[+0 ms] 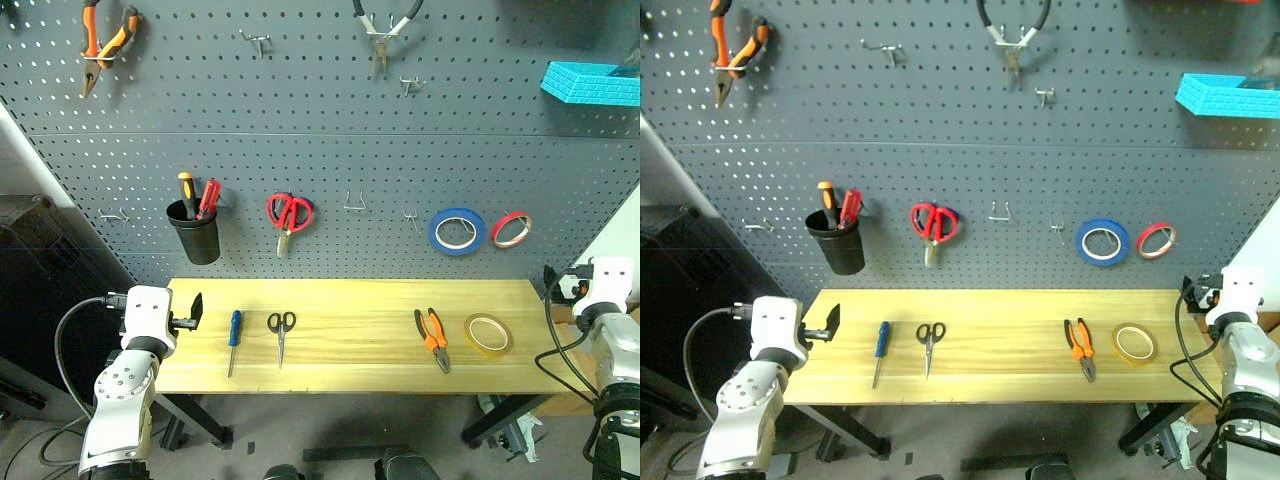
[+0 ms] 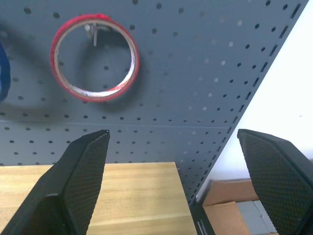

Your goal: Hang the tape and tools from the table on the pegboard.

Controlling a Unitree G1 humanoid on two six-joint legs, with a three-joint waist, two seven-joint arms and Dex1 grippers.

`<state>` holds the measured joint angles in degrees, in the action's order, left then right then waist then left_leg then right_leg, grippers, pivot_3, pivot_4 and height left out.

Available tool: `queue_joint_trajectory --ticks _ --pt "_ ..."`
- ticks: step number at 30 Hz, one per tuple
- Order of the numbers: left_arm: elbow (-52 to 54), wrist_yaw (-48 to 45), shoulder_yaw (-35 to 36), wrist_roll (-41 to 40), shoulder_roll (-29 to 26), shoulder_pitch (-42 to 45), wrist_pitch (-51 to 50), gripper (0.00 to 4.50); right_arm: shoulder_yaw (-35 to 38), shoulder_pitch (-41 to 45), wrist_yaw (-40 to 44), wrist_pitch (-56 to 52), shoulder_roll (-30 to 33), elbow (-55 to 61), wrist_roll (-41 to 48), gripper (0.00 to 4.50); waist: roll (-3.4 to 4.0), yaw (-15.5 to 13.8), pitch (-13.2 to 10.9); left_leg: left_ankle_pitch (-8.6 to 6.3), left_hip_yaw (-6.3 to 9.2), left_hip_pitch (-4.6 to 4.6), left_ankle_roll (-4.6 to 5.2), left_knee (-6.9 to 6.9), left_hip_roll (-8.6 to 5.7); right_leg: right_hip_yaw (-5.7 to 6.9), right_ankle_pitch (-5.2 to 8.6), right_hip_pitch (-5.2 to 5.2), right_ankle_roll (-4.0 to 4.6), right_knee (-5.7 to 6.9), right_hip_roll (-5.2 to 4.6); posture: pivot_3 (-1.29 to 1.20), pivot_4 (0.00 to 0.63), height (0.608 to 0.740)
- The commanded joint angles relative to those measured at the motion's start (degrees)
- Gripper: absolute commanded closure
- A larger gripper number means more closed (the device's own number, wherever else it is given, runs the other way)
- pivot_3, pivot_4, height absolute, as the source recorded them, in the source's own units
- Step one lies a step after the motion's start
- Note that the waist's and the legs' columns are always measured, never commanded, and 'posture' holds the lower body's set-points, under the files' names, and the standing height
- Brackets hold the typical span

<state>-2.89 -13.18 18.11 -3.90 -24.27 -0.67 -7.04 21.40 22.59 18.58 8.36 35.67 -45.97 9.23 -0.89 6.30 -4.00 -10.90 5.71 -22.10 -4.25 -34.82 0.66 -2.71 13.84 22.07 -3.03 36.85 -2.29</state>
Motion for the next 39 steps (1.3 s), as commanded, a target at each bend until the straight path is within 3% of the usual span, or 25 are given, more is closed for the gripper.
queue_joint_trajectory --ticks 1,9,14,21,27,34,39 --pt "0.49 0.05 -0.14 1.11 -1.54 0.77 2.15 0.01 1.08 0.89 -0.08 1.76 1.13 0.50 0.87 0.00 0.00 0.02 0.00 0.00 0.00 0.00 0.00 0.00 0.00 0.00 0.00 0.00 0.00 0.00 0.00 -0.04 0.000 0.740" --pt "1.07 -0.82 -1.19 2.30 -2.48 -0.54 0.57 0.01 -0.20 -1.93 1.36 0.49 0.39 4.33 0.65 0.00 0.00 0.12 0.00 0.00 0.00 0.01 0.00 0.01 0.00 0.00 0.00 -0.01 0.00 -0.01 0.00 -0.05 0.000 0.740" --pt "7.12 -3.64 -2.92 0.74 -2.62 -3.26 -5.29 0.01 -1.34 -6.21 4.60 -6.08 -1.60 13.87 2.98 0.00 0.00 0.23 0.00 0.00 -0.01 0.01 0.00 0.01 0.00 -0.03 0.00 0.01 0.00 0.01 0.00 -0.06 0.000 0.740" --pt "15.05 -5.13 -7.38 1.25 -1.91 -4.30 -9.59 0.01 -3.85 -13.83 5.44 -22.39 -2.65 32.12 4.78 0.00 0.10 0.17 -1.20 -0.03 0.00 -0.02 -0.04 -0.06 0.03 -0.04 0.01 0.10 0.01 0.01 -0.03 -0.11 0.095 0.740" --pt "21.58 -10.76 -13.76 -0.30 -2.83 -3.04 -12.75 0.01 -6.07 -16.64 6.29 -33.97 -2.08 42.75 5.77 0.00 -0.07 0.14 -4.87 -0.24 -0.06 -0.13 -0.38 -0.12 0.04 -0.03 0.05 0.23 0.07 -0.01 -0.13 -0.13 0.177 0.740" --pt "26.00 -20.19 -22.78 -2.26 -5.26 3.29 -17.88 0.01 -11.61 -12.73 8.85 -41.87 -0.96 40.51 4.27 0.00 -0.08 0.11 -7.23 -0.04 -0.11 -1.17 0.08 0.00 0.06 -0.10 0.07 1.21 0.02 0.16 0.02 -0.15 0.229 0.740" --pt "28.11 -29.12 -28.17 -4.68 -9.07 8.08 -20.02 0.01 -14.73 -5.80 8.46 -43.16 -1.53 31.15 1.70 0.00 -0.11 0.13 -8.81 -0.17 -0.12 -1.20 0.30 -0.01 0.08 -0.11 0.15 1.22 -0.04 0.18 0.06 -0.15 0.246 0.740"
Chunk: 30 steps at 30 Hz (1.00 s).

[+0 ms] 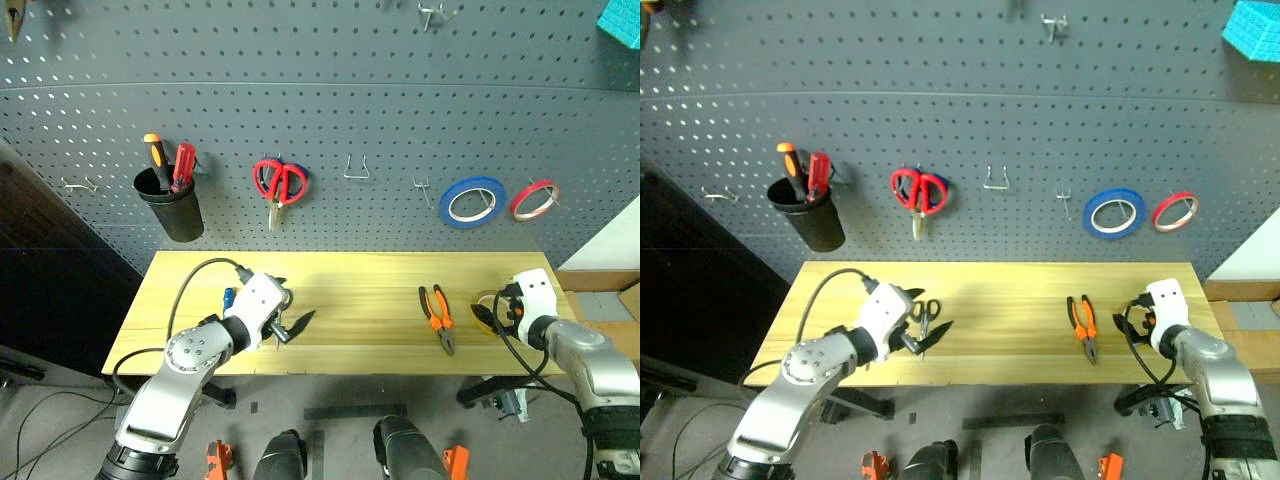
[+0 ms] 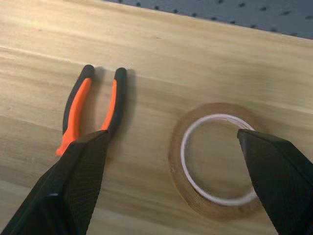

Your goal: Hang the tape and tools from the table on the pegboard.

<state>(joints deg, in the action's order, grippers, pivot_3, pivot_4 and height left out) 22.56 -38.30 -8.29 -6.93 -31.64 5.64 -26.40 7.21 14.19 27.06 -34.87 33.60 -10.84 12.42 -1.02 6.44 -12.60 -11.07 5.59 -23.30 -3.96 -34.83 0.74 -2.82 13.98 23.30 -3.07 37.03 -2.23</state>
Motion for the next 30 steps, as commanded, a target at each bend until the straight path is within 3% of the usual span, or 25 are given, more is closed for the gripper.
queue_joint_trajectory --ticks 1,13,18,26,30 --pt "2.62 -5.30 -2.84 -1.36 -2.30 3.00 -0.37 0.01 -1.09 4.53 -0.34 1.25 0.55 -7.87 -2.60 0.00 -0.01 -0.01 -0.43 -0.01 -0.02 0.00 0.02 0.00 0.00 -0.01 0.03 0.00 0.04 -0.01 0.00 -0.14 0.246 0.740" --pt "0.27 -9.80 -4.21 -0.96 -3.75 7.29 2.46 0.01 -6.47 19.59 0.42 12.49 -2.22 -41.41 -10.40 0.00 -0.15 0.17 -1.29 -0.04 -0.06 -0.03 0.07 -0.03 0.00 -0.04 -0.14 0.01 -0.26 -0.02 0.00 -0.12 0.234 0.740" --pt "0.19 -11.43 -4.34 -1.51 -3.83 8.00 2.93 0.01 -7.12 24.41 4.81 10.80 -2.81 -51.38 -11.09 0.00 -0.19 0.15 -1.29 -0.03 -0.04 -0.02 0.07 -0.09 0.00 -0.03 -0.15 -0.03 -0.28 -0.01 0.00 -0.12 0.232 0.740" --pt "-0.55 -13.88 -4.37 -2.18 -4.21 9.00 3.10 0.00 -6.92 26.14 9.03 8.65 -4.44 -57.52 -11.77 2.59 -0.57 0.15 -1.06 -0.03 0.00 0.03 0.07 -0.07 0.04 0.00 -0.16 -0.08 -0.28 0.00 0.05 -0.11 0.220 0.740" --pt "-1.13 -14.63 -4.13 -2.23 -4.42 9.85 3.07 0.00 -7.34 24.38 4.83 11.81 -6.26 -57.22 -13.23 3.92 -1.02 0.17 -0.80 -0.03 0.00 0.21 0.07 -0.07 0.07 0.00 -0.16 -0.21 -0.27 0.03 0.09 -0.10 0.223 0.740"
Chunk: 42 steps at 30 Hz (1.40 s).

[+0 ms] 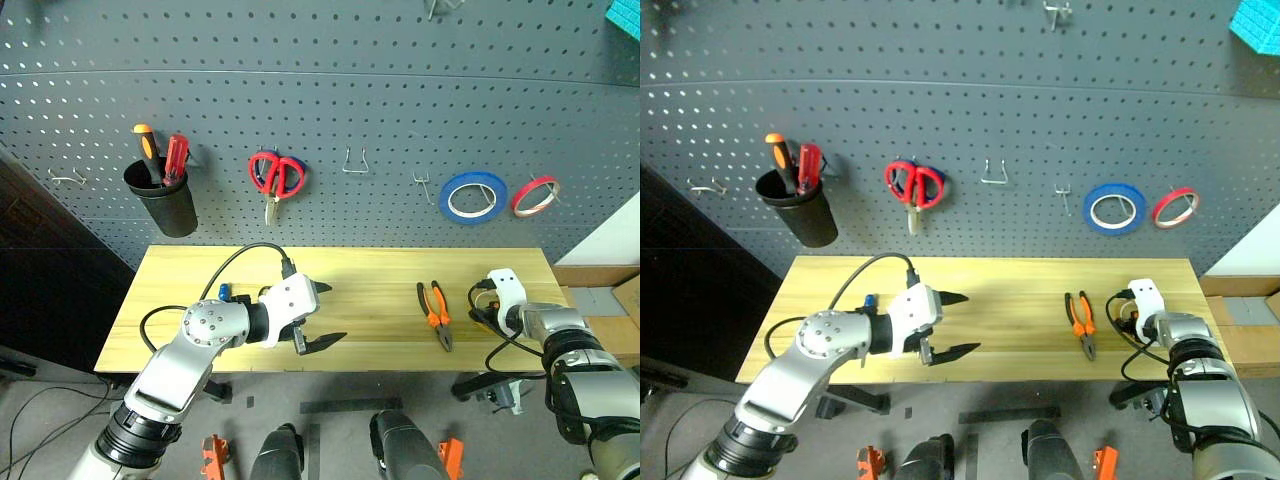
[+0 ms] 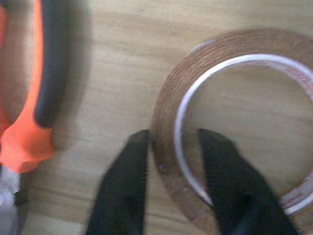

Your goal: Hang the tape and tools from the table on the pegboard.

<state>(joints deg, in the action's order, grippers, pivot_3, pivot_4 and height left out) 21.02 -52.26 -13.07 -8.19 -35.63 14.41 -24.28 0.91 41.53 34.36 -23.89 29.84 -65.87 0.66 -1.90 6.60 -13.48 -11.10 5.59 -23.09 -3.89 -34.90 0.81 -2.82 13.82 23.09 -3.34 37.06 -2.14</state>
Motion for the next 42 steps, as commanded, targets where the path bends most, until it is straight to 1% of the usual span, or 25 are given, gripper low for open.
queue_joint_trajectory --ticks 1,3,6,9,11,13,14,15,16,18,20,21,23,25,27,29,32,35,38,42 --pt "0.38 -0.65 0.85 -1.04 -0.44 1.21 0.85 0.00 -1.74 -3.47 -3.25 2.17 -2.86 -1.65 -2.34 4.07 -0.28 0.00 0.17 0.00 0.00 0.05 0.00 0.00 0.01 0.00 0.01 -0.05 0.01 0.00 0.01 -0.10 0.228 0.740" --pt "0.43 -0.40 1.30 -1.24 -0.38 1.16 0.47 0.00 -1.17 -4.16 -5.24 3.31 -3.86 -0.53 -2.26 4.07 -0.56 0.04 0.32 0.00 0.00 0.13 0.00 0.00 0.03 -0.01 0.16 -0.13 0.29 -0.01 0.02 -0.10 0.235 0.740" --pt "0.83 0.35 2.23 -1.87 -0.32 0.52 -0.54 0.00 -0.21 -5.15 -6.68 3.88 -4.93 2.80 -1.68 4.07 -0.86 0.13 0.25 0.00 0.01 0.38 -0.01 -0.04 0.04 -0.02 0.18 -0.48 0.32 -0.11 0.02 -0.10 0.242 0.740" --pt "0.96 1.89 4.94 -3.03 -0.40 -0.40 -1.54 0.00 1.12 -6.78 -6.50 1.59 -4.75 10.82 -0.05 4.07 -0.90 0.26 0.05 0.00 0.03 0.51 -0.01 -0.06 0.05 -0.03 0.19 -0.62 0.34 -0.10 0.01 -0.10 0.250 0.740" --pt "1.10 2.84 7.14 -3.92 -0.39 -0.96 -2.06 0.00 1.17 -9.83 -5.75 -0.83 -3.73 21.09 0.33 4.07 -0.74 0.19 -0.26 0.00 0.05 0.50 -0.01 -0.05 0.06 -0.01 0.19 -0.59 0.34 -0.06 0.02 -0.10 0.252 0.740" --pt "1.66 3.71 8.98 -4.82 -0.38 -1.62 -2.62 0.00 1.78 -13.95 -5.51 -4.59 -2.61 34.46 1.04 4.07 -0.30 0.10 -0.58 0.00 0.08 0.35 -0.01 -0.02 0.06 0.01 0.19 -0.42 0.34 -0.02 0.02 -0.10 0.253 0.740" --pt "2.09 4.17 9.71 -5.33 -0.31 -1.95 -3.11 0.00 2.09 -16.21 -5.77 -6.26 -2.03 41.43 1.23 4.07 0.00 -0.03 -0.76 0.00 0.08 0.18 -0.01 -0.01 0.04 0.00 0.19 -0.25 0.33 0.01 0.02 -0.09 0.254 0.740" --pt "2.48 4.63 10.32 -5.82 -0.14 -2.16 -3.70 0.00 2.46 -18.38 -6.22 -7.99 -1.61 48.05 1.37 4.07 0.31 -0.10 -0.94 0.00 0.01 -0.04 -0.01 0.01 0.03 -0.07 0.00 0.07 0.01 0.07 0.02 -0.09 0.254 0.740" --pt "3.00 5.13 10.87 -6.34 0.12 -2.35 -4.14 0.00 2.81 -21.03 -6.94 -9.48 -1.38 55.46 1.34 4.07 0.55 -0.35 -1.08 0.00 0.02 -0.25 -0.01 0.02 0.02 -0.07 0.00 0.27 -0.01 0.11 0.02 -0.09 0.256 0.740" --pt "4.22 6.25 11.97 -7.81 0.91 -2.82 -5.04 0.00 2.53 -26.71 -8.43 -10.97 -1.29 69.56 0.36 4.07 0.76 -0.69 -1.22 0.00 0.10 -0.61 0.00 0.03 0.01 -0.01 0.01 0.64 -0.03 0.17 0.02 -0.10 0.261 0.740" --pt "5.27 6.99 12.47 -8.53 1.33 -3.35 -5.14 0.00 2.05 -31.89 -11.21 -12.96 -3.19 81.20 -0.27 4.07 0.76 -1.38 -1.22 0.00 0.12 -1.00 -0.01 0.03 0.01 0.03 0.01 1.02 -0.03 0.24 0.00 -0.10 0.263 0.740" --pt "5.78 7.28 12.60 -8.66 1.51 -3.65 -4.75 0.00 1.24 -34.75 -13.43 -13.16 -4.78 86.71 -1.19 4.07 0.74 -1.51 -1.24 0.00 0.16 -1.00 -0.01 0.02 0.02 0.10 0.01 1.01 -0.03 0.23 0.00 -0.11 0.267 0.740" --pt "6.69 7.76 13.12 -9.67 2.24 -4.05 -4.13 0.00 -1.89 -39.33 -17.52 -10.79 -7.05 95.28 -4.68 4.07 0.74 -1.72 -1.24 -0.01 0.17 -1.02 -0.01 0.05 0.02 0.12 0.02 1.01 -0.02 0.19 0.00 -0.11 0.267 0.740" --pt "7.34 7.80 13.38 -10.46 2.73 -4.04 -3.51 0.00 -5.53 -41.65 -20.71 -6.79 -8.33 100.43 -8.97 4.07 0.74 -1.72 -1.30 -0.01 0.13 -1.01 -0.03 0.05 0.03 0.09 0.07 1.01 -0.06 0.12 0.00 -0.11 0.267 0.740" --pt "7.67 7.75 13.14 -11.18 2.84 -3.44 -3.60 0.00 -8.57 -42.17 -22.72 -3.72 -9.38 103.15 -11.94 4.07 0.72 -1.64 -1.49 0.00 0.01 -1.01 -0.06 -0.01 0.00 0.00 0.07 1.01 -0.07 0.05 -0.07 -0.12 0.273 0.740" --pt "7.53 7.83 12.92 -11.59 2.95 -2.73 -3.75 0.00 -10.47 -40.96 -23.38 -0.88 -9.54 103.52 -13.86 4.07 0.60 -1.62 -1.57 0.03 -0.07 -0.98 -0.09 -0.11 0.01 -0.06 0.16 0.99 0.17 0.06 -0.08 -0.12 0.274 0.740" --pt "7.12 7.83 12.78 -12.02 3.11 -1.41 -4.18 0.00 -10.39 -36.30 -23.65 1.72 -10.17 100.93 -14.52 4.07 0.48 -1.58 -1.69 0.11 -0.09 -0.90 -0.15 -0.12 0.04 -0.06 0.14 0.96 0.23 0.07 -0.07 -0.12 0.275 0.740" --pt "6.97 8.20 12.65 -12.63 3.37 -0.41 -4.79 0.00 -8.49 -30.30 -23.00 4.59 -10.27 93.70 -12.80 4.07 0.44 -1.55 -1.71 0.15 -0.09 -0.90 -0.15 -0.11 0.03 -0.05 0.08 0.94 0.23 0.09 -0.07 -0.12 0.275 0.740" --pt "6.72 8.25 11.98 -12.41 3.37 0.31 -4.69 0.00 -6.82 -25.15 -22.12 8.63 -9.95 85.26 -10.78 4.07 0.43 -1.58 -1.72 0.14 -0.07 -0.93 -0.15 -0.01 0.03 -0.02 -0.10 0.97 -0.06 0.08 -0.05 -0.11 0.273 0.740" --pt "6.15 8.41 11.48 -12.20 3.53 1.15 -4.58 0.00 -6.16 -17.83 -21.36 14.41 -10.40 71.83 -9.21 4.07 0.45 -1.61 -1.83 0.12 -0.06 -1.00 -0.11 0.04 0.03 0.00 -0.09 1.00 -0.04 0.05 -0.05 -0.11 0.272 0.740"
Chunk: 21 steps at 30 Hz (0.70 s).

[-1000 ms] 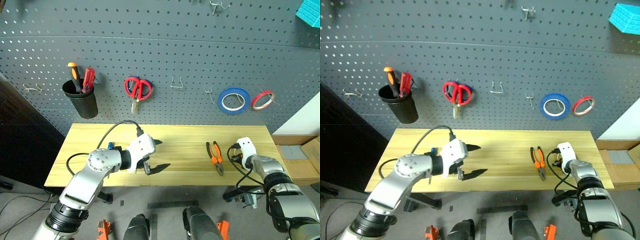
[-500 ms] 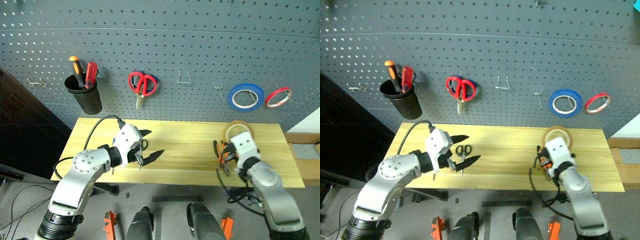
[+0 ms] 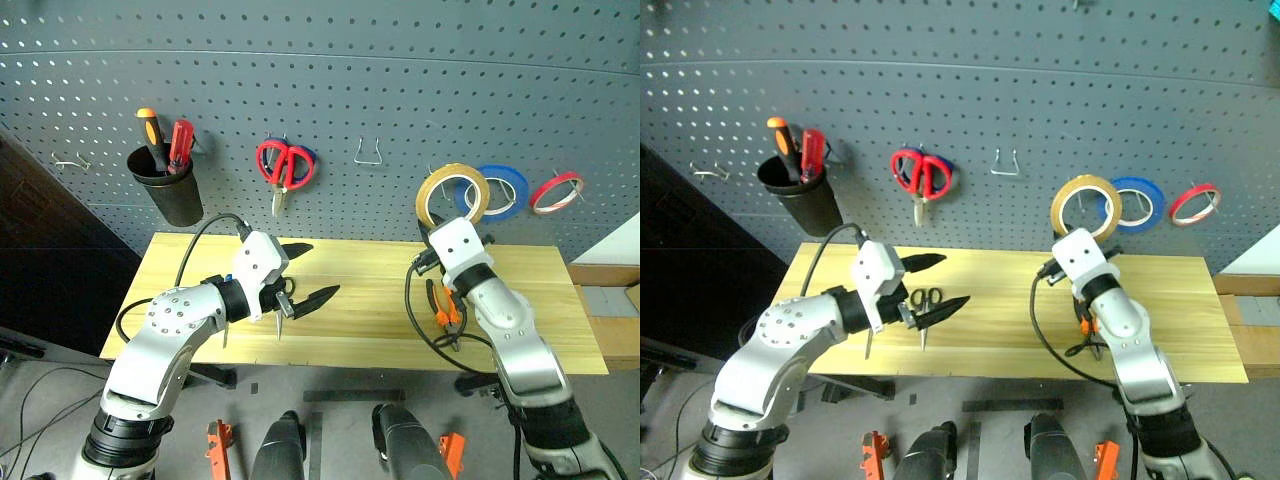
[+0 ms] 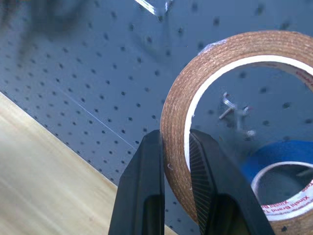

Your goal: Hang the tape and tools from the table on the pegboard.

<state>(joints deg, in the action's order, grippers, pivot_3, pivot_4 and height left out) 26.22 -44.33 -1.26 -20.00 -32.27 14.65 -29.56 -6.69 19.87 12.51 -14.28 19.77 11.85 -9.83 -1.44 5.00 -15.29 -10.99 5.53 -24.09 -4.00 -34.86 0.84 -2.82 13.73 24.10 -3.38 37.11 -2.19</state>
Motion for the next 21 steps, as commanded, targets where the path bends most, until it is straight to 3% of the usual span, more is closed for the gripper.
queue_joint_trajectory --ticks 1,4,10,16,21 --pt "0.75 0.50 -0.58 -0.08 0.14 1.07 1.00 0.00 1.61 5.59 0.45 6.06 -0.58 -9.37 1.66 4.07 -0.01 0.00 -0.04 0.00 0.00 -0.01 0.00 0.00 0.00 0.00 0.00 0.00 0.00 -0.01 0.00 -0.11 0.272 0.740" --pt "0.33 0.72 -0.86 0.20 0.14 1.34 1.33 0.00 1.93 7.75 0.62 8.71 -0.84 -14.13 2.37 4.07 0.00 0.01 -0.06 0.00 0.01 0.00 0.00 -0.01 0.00 0.01 -0.01 0.00 0.01 0.01 0.00 -0.11 0.272 0.740" --pt "-1.57 0.54 0.44 1.78 -1.87 -0.58 2.83 0.00 1.66 -0.65 2.40 6.46 -0.22 -6.07 2.71 2.14 0.00 -0.24 -0.06 0.00 0.11 -0.03 0.00 -0.01 -0.01 0.08 -0.01 -0.02 0.01 0.02 0.00 -0.10 0.266 0.740" --pt "-7.12 -4.57 -0.52 6.12 -8.24 -3.82 10.82 0.00 2.77 -13.29 1.66 -12.89 -3.03 9.11 3.53 0.14 0.05 -0.13 -0.09 0.00 0.12 0.00 0.00 0.00 0.02 0.08 0.06 0.01 0.09 0.09 0.00 -0.11 0.265 0.740" --pt "-11.66 -8.30 -1.77 7.47 -10.36 -3.71 14.40 0.00 5.30 -10.99 0.08 -39.72 -8.69 9.93 6.45 0.03 0.07 0.06 -0.10 0.04 0.07 0.14 0.00 -0.08 0.06 0.05 0.18 0.00 0.48 0.25 0.01 -0.13 0.262 0.740"
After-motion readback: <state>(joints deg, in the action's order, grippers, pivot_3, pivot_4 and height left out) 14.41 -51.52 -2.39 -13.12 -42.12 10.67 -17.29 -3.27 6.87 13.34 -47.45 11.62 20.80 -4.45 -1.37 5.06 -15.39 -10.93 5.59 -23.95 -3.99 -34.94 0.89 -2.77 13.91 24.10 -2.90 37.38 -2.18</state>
